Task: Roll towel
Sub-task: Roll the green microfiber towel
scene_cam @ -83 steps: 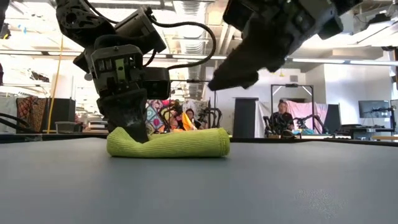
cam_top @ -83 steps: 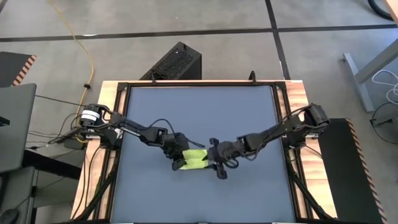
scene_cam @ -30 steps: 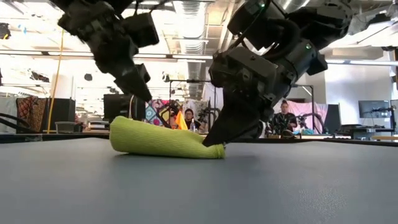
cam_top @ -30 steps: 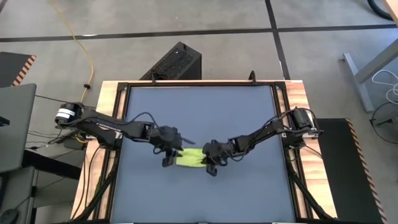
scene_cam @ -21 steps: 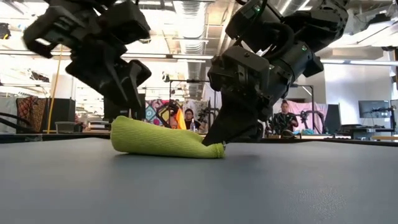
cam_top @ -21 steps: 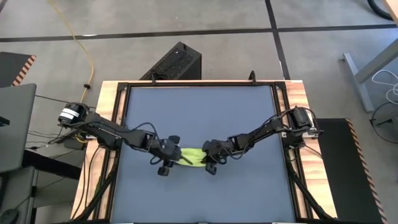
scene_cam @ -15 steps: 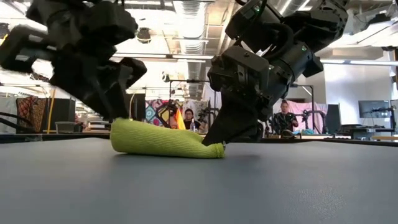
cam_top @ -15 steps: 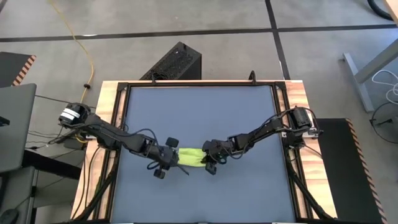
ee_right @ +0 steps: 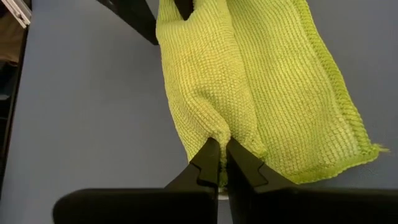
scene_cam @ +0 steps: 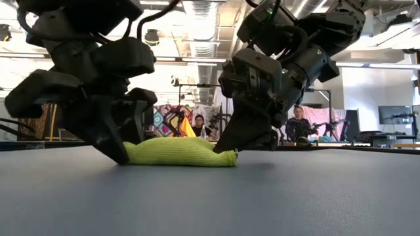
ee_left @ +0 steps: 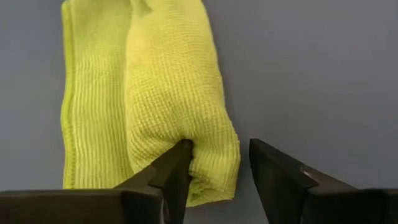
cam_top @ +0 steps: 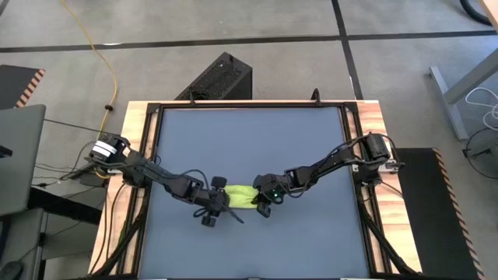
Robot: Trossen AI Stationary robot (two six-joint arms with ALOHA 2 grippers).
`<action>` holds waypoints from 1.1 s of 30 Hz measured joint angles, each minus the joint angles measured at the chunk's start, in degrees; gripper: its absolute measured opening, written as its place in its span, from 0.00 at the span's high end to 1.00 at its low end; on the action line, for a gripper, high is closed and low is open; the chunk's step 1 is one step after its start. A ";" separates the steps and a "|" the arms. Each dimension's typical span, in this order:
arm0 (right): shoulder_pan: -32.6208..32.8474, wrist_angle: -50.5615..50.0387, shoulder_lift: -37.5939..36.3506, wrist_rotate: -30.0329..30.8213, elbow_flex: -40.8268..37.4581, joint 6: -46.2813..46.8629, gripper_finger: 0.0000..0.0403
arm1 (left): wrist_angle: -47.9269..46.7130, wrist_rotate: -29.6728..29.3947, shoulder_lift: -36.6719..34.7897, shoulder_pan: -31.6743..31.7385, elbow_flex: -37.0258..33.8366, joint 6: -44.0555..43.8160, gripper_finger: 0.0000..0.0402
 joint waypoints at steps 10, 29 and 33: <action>0.06 -0.19 0.02 -2.58 0.02 4.82 0.92 | -3.54 3.79 -0.66 2.29 0.15 -10.25 0.96; -4.80 -0.62 0.09 -11.70 0.09 20.94 0.91 | -4.31 41.73 0.25 20.87 -0.11 -30.15 1.00; -5.39 -0.60 0.09 -11.26 0.07 21.04 0.91 | -7.30 42.37 0.26 24.07 -0.04 -34.10 1.00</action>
